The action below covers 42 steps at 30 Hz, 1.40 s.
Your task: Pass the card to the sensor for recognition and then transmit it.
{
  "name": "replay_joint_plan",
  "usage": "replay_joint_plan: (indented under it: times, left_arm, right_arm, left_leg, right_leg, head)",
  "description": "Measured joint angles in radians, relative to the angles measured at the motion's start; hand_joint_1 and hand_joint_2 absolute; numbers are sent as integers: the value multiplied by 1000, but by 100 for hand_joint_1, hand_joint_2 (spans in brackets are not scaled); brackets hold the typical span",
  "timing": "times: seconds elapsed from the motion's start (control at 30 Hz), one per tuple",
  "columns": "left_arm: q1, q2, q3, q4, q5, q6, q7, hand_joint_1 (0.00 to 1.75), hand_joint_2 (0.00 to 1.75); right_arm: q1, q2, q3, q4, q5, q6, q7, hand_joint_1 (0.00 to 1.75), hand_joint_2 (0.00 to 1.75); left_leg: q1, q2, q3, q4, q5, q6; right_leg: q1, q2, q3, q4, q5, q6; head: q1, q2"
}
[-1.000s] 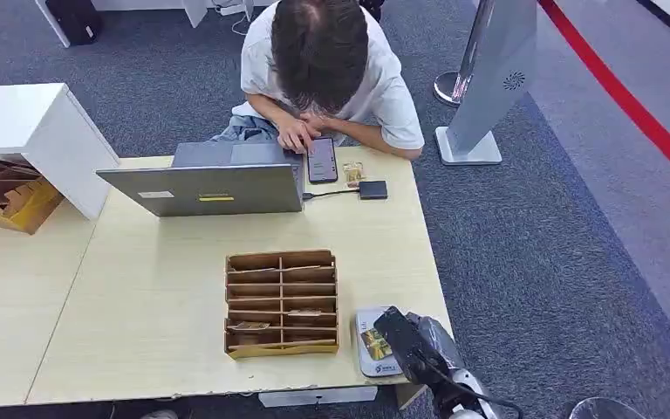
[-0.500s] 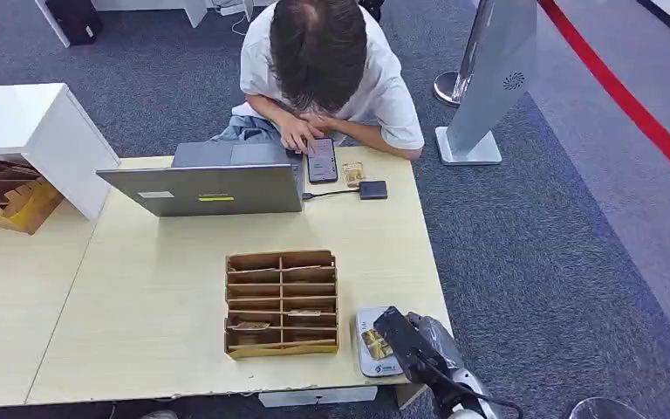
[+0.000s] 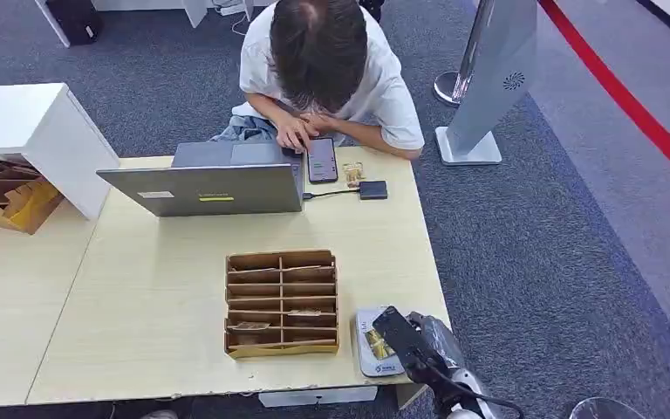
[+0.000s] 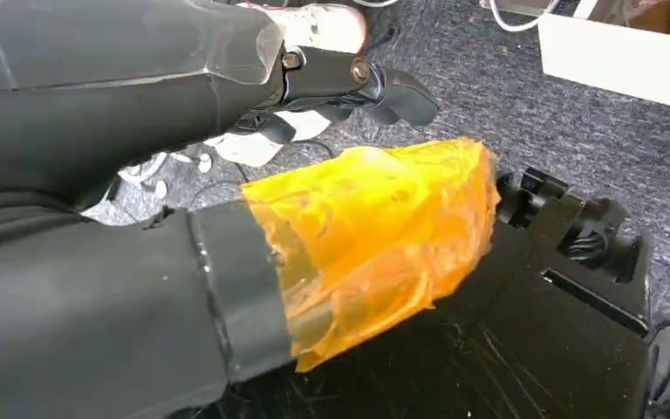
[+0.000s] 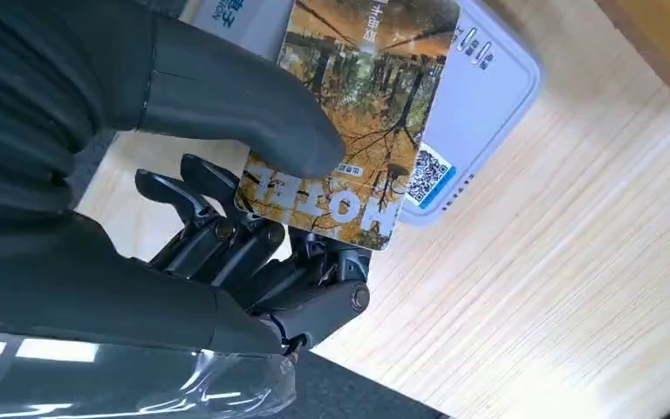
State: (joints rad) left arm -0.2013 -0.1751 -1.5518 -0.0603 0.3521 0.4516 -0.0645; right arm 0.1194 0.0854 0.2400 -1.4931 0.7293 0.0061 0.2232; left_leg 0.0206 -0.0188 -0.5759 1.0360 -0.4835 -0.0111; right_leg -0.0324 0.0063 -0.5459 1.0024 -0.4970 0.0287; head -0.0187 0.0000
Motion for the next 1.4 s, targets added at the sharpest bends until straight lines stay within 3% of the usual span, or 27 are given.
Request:
replay_joint_plan:
  times: [1.4]
  left_arm:
    - [1,19,0,-40,-13,12,31,0,0]
  right_arm:
    - [-13,5,-1,32,29,-21,16,175,175]
  left_leg:
    - [0,0,0,0,0,0]
  right_leg:
    - [0,0,0,0,0,0]
  head:
    - [0,0]
